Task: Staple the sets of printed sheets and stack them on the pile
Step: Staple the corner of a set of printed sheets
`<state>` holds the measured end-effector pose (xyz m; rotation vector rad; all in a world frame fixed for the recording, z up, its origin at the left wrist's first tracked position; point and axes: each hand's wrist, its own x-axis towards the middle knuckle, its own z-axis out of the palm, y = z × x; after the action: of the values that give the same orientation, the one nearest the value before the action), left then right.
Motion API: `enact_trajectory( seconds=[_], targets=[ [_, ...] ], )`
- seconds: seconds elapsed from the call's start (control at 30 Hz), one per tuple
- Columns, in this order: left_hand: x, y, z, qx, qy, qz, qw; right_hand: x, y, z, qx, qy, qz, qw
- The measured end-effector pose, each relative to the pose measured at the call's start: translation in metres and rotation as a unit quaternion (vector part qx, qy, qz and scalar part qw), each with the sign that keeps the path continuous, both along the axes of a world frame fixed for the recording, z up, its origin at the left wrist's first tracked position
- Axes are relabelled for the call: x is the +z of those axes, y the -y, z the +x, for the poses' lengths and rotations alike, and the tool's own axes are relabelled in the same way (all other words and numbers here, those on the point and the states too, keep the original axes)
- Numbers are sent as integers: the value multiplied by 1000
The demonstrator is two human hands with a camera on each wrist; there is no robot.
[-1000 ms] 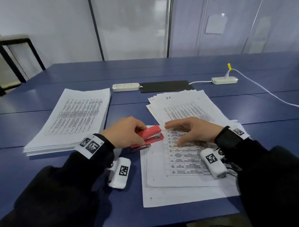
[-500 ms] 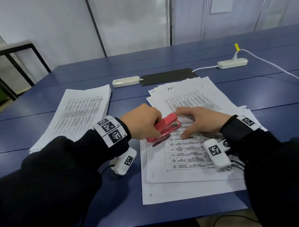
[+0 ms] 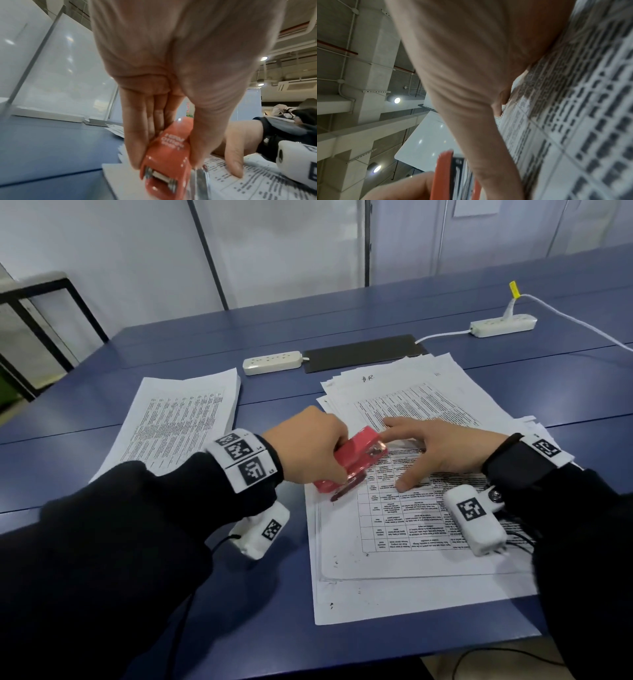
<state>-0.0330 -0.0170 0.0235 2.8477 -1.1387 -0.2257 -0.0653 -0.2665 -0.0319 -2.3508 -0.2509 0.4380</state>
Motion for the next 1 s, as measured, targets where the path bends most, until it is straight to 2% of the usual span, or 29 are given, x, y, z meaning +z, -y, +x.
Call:
enact_trajectory(
  seconds=[0.07, 0.27, 0.43, 0.6, 0.73, 0.9, 1.0],
  targets=[
    [-2, 11, -3, -12, 2, -11, 1000, -1, 0, 0, 9, 2, 5, 1000],
    [-3, 10, -1, -100, 10, 29, 995, -3, 2, 2, 2, -14, 6, 1000],
    [-6, 6, 3, -45, 21, 45, 998, 0, -1, 0, 6, -13, 8, 1000],
    [-5, 2, -1, -85, 5, 46, 995, 1, 0, 0, 3, -11, -7, 1000],
    [-9, -2, -1, -31, 24, 61, 997, 2, -1, -1, 11, -15, -4, 1000],
    [-6, -4, -3, -79, 6, 41, 996, 0, 0, 1, 10, -18, -12, 1000],
    [-6, 0, -4, -58, 24, 60, 996, -1, 2, 2, 11, -18, -11, 1000]
  ],
)
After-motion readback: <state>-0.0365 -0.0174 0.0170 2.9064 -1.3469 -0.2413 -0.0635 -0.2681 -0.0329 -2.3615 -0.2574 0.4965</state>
